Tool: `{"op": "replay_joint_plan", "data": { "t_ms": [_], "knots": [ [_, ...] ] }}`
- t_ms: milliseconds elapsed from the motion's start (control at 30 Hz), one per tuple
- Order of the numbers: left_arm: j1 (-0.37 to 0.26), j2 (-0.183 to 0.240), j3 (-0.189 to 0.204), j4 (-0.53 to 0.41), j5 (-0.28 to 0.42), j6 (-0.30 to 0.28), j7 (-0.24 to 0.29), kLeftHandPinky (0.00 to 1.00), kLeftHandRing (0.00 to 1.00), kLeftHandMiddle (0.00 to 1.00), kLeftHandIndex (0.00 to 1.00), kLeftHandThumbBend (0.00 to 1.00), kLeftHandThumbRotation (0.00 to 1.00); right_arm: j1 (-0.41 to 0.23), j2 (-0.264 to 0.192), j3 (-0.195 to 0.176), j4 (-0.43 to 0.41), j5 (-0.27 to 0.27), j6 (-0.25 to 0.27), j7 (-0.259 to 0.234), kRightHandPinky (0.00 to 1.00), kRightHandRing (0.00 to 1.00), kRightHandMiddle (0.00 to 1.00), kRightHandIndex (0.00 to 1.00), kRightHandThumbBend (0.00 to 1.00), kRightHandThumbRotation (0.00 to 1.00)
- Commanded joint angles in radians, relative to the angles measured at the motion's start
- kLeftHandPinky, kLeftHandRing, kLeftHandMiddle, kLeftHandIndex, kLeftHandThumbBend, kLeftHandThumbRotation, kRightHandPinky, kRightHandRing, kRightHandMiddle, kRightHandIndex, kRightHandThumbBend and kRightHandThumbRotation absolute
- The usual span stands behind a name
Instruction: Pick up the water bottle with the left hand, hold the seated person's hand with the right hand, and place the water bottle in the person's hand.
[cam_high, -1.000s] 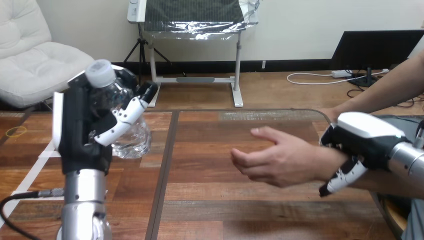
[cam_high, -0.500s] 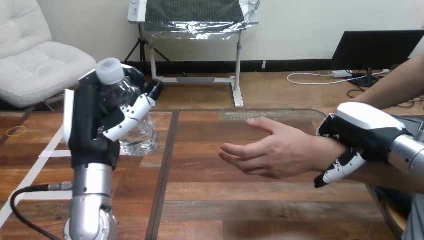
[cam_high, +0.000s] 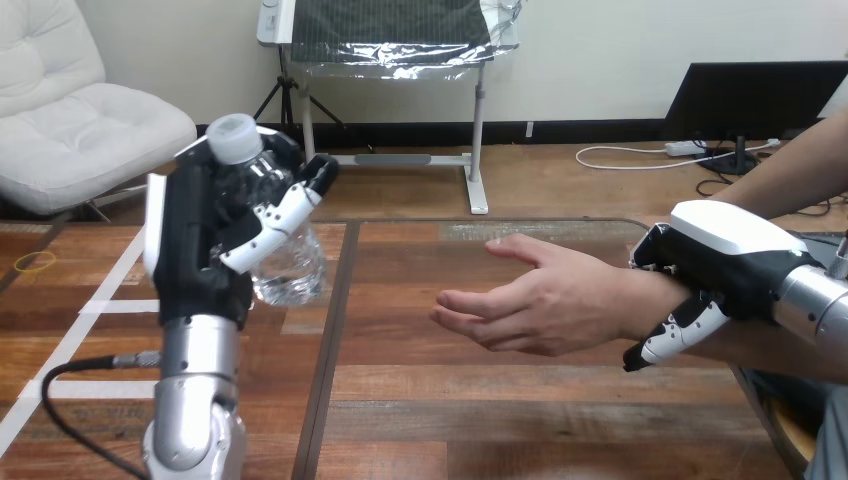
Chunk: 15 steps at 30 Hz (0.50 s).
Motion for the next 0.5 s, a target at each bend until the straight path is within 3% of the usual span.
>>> {"op": "replay_joint_plan", "data": {
  "t_ms": [0,467],
  "knots": [
    [-0.122,-0.014,-0.017,0.042,-0.018,-0.052,-0.011,0.22,0.27,0.34,0.37,0.56,0.0,-0.057,0.014,-0.032,0.0,0.01,0.043,-0.007,0.16,0.2,0.27,0.28,0.77,0.18],
    [-0.202,-0.063,-0.027,0.18,-0.026,-0.081,-0.009,0.23,0.28,0.35,0.37,0.54,0.0,-0.068,0.044,-0.023,0.003,0.042,0.033,0.012,0.18,0.21,0.27,0.28,0.8,0.17]
  ]
}}
